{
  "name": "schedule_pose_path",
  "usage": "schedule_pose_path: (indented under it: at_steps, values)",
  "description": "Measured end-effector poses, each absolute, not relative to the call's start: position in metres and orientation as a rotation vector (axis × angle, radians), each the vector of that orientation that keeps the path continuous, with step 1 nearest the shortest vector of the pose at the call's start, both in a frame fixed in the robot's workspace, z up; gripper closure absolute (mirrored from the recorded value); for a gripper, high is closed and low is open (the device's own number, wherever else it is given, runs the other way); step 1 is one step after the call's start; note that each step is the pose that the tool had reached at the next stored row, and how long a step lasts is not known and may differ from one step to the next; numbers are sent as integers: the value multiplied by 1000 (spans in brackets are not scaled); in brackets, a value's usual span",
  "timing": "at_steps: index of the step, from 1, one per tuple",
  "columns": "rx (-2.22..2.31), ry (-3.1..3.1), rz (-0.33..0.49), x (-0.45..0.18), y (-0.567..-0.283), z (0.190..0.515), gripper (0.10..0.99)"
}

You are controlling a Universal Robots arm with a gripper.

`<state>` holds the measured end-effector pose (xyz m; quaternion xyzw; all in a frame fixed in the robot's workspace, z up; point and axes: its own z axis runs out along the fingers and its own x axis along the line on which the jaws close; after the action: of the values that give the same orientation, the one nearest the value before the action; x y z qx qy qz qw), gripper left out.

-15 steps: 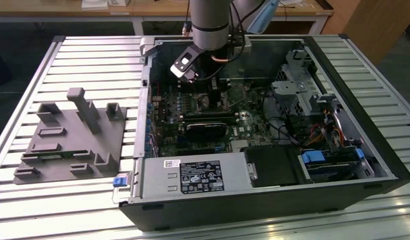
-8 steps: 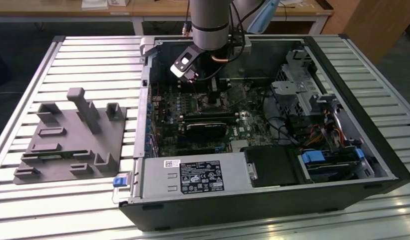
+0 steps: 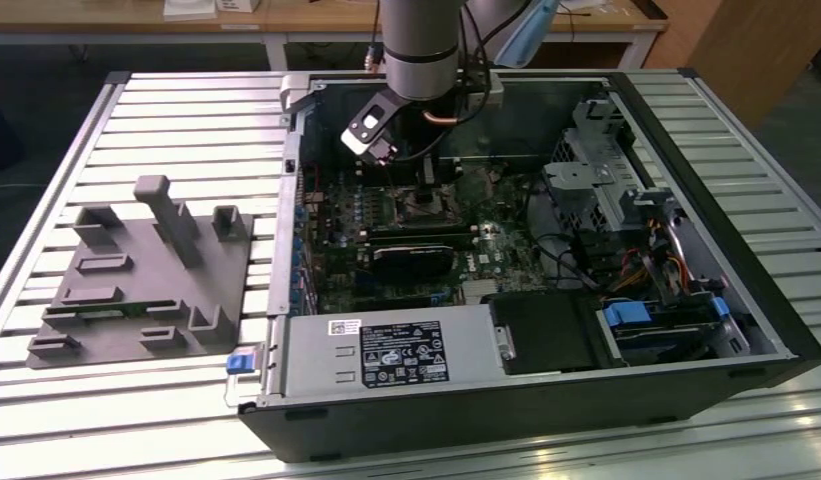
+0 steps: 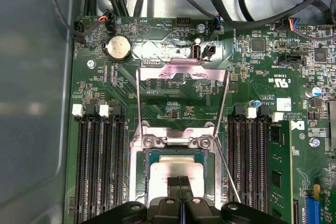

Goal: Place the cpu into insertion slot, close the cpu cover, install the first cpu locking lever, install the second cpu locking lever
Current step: 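Place the cpu into insertion slot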

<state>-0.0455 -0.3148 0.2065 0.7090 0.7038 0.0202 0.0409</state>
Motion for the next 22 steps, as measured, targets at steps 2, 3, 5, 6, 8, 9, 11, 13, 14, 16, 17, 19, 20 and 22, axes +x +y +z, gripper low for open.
schedule_pose_path:
  at_steps: [2,3,5,6,8,9,11,13,14,16,17,19,20,22]
  values:
    - [2171,2155,62,-45,-315,207,980]
    - [2171,2155,62,-45,-315,207,980]
    - [2171,2155,61,-45,-315,206,980]
    - [2171,2155,62,-45,-315,205,980]
    - [2171,2155,62,-44,-315,205,980]
    - [2171,2155,62,-44,-315,204,980]
    - [2171,2155,62,-44,-315,203,980]
    - [2171,2155,63,-44,-315,201,980]
    - [2171,2156,63,-44,-315,201,980]
    - [2172,2156,63,-44,-315,200,980]
    - [2172,2156,63,-44,-315,200,980]
    - [2171,2156,62,-44,-315,199,980]
    - [2171,2156,62,-44,-315,199,980]
    - [2172,2156,62,-44,-315,199,980]
